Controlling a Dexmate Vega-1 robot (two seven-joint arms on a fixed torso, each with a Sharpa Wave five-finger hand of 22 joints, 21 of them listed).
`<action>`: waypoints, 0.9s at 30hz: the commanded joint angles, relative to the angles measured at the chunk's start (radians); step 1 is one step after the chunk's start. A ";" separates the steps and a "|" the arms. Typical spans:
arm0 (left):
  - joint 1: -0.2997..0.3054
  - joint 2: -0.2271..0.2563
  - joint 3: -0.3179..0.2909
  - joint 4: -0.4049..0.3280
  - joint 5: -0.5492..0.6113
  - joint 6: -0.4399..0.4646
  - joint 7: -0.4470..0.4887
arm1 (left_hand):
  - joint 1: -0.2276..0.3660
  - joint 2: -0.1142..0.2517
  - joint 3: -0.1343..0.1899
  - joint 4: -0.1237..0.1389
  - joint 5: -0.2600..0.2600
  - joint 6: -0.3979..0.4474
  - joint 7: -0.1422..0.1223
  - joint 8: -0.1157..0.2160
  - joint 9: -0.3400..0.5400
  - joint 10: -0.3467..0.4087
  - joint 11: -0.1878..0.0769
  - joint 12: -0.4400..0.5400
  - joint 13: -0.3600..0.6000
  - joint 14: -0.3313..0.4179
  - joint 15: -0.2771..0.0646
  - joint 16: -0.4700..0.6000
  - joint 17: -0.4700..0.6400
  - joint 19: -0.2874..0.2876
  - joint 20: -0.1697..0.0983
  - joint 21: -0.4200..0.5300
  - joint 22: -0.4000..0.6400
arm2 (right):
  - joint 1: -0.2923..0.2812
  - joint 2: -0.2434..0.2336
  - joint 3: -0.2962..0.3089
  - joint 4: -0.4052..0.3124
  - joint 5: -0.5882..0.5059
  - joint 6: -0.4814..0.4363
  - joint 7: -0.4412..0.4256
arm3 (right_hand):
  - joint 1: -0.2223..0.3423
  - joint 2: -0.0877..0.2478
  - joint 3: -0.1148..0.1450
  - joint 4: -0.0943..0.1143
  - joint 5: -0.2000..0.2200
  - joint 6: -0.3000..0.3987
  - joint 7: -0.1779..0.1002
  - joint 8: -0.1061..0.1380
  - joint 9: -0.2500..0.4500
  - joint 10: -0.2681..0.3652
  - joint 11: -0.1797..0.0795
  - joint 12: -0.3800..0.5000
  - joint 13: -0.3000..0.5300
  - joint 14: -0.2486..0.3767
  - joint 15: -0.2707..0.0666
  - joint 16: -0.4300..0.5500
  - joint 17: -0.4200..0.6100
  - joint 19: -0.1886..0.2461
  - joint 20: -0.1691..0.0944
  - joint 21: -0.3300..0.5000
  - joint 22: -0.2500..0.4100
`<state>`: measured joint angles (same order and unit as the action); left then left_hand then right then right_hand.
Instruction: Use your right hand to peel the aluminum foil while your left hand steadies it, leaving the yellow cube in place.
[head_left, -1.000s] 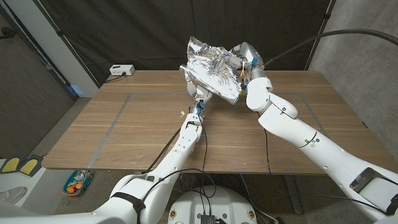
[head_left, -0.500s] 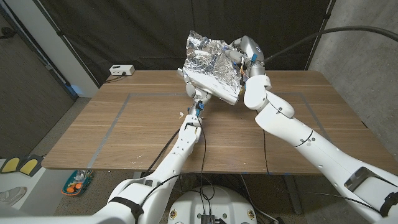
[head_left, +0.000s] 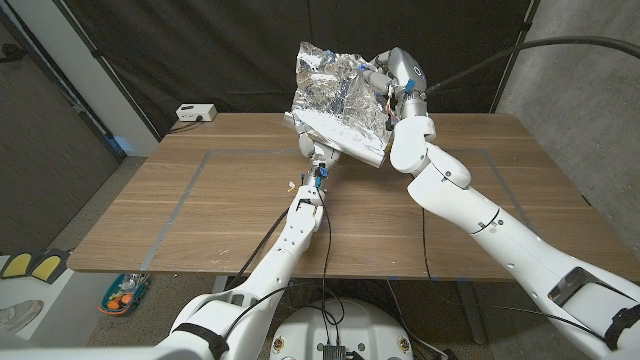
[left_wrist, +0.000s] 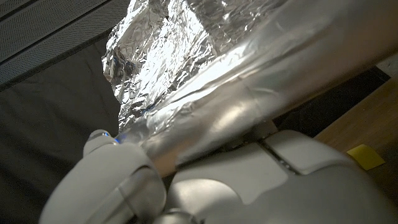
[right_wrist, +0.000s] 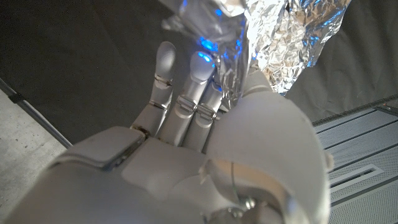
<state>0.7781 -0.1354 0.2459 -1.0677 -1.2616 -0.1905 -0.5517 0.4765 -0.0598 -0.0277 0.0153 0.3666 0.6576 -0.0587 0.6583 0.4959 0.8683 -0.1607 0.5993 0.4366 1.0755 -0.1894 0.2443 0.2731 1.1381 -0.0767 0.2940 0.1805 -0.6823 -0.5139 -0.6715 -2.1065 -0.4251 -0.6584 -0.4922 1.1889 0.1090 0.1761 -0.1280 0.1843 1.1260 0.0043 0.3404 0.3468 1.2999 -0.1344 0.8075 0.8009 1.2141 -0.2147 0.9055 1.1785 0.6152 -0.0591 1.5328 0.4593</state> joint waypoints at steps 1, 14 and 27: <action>0.015 0.007 0.008 -0.023 -0.002 -0.003 0.016 | 0.005 -0.002 -0.010 0.002 0.004 0.008 -0.004 0.010 0.007 0.006 0.001 0.005 0.005 0.011 -0.023 0.002 0.004 0.007 0.000 -0.002 0.003 | 0.002 0.024 0.010 0.014 -0.038 0.012 -0.020 | -0.001 0.011 -0.002 0.001 0.007 0.016 0.009 -0.001 0.002 0.000 -0.007 -0.003 0.002 0.010 -0.009 -0.008 0.003 -0.009 -0.147 0.005 -0.002; 0.019 0.011 0.009 -0.036 -0.009 -0.005 0.024 | 0.010 0.008 -0.018 0.009 0.007 -0.006 -0.007 0.019 0.025 -0.003 0.002 0.006 0.010 0.004 -0.023 -0.009 0.009 0.008 -0.001 -0.010 0.003 | 0.024 0.005 0.003 -0.015 -0.020 -0.056 0.096 | -0.023 0.015 -0.014 0.014 -0.001 0.001 -0.007 -0.014 -0.005 -0.025 0.004 -0.041 -0.038 0.000 -0.013 -0.142 -0.176 -0.010 -0.141 -0.018 -0.066; 0.023 0.013 0.013 -0.043 -0.009 -0.007 0.037 | 0.009 0.011 -0.028 0.018 0.009 -0.021 -0.007 0.024 0.038 -0.012 0.000 0.006 0.015 -0.004 -0.023 -0.018 0.013 0.009 0.001 -0.018 0.003 | 0.065 -0.087 -0.011 -0.047 0.031 -0.056 0.259 | -0.482 -0.098 -0.207 0.207 0.006 -0.583 0.030 -0.165 -0.111 -0.604 0.158 -0.496 -0.309 -0.387 0.121 -0.569 -0.662 -0.191 0.000 -0.096 -0.272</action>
<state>0.7962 -0.1250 0.2546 -1.1002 -1.2688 -0.1942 -0.5224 0.4830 -0.0533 -0.0469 0.0346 0.3667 0.6410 -0.0639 0.6735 0.5305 0.8568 -0.1611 0.5994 0.4480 1.0753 -0.1892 0.2319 0.2814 1.1379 -0.0767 0.2804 0.1806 -0.6414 -0.5473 -0.6726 -2.1365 -0.4431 -0.7034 -0.3879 0.7912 0.0451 0.0136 0.0408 0.1782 0.6330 0.0298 0.1772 0.2570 0.7982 0.0018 0.3939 0.5342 0.9141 -0.1282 0.3920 0.5662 0.4778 -0.0484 1.4529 0.1967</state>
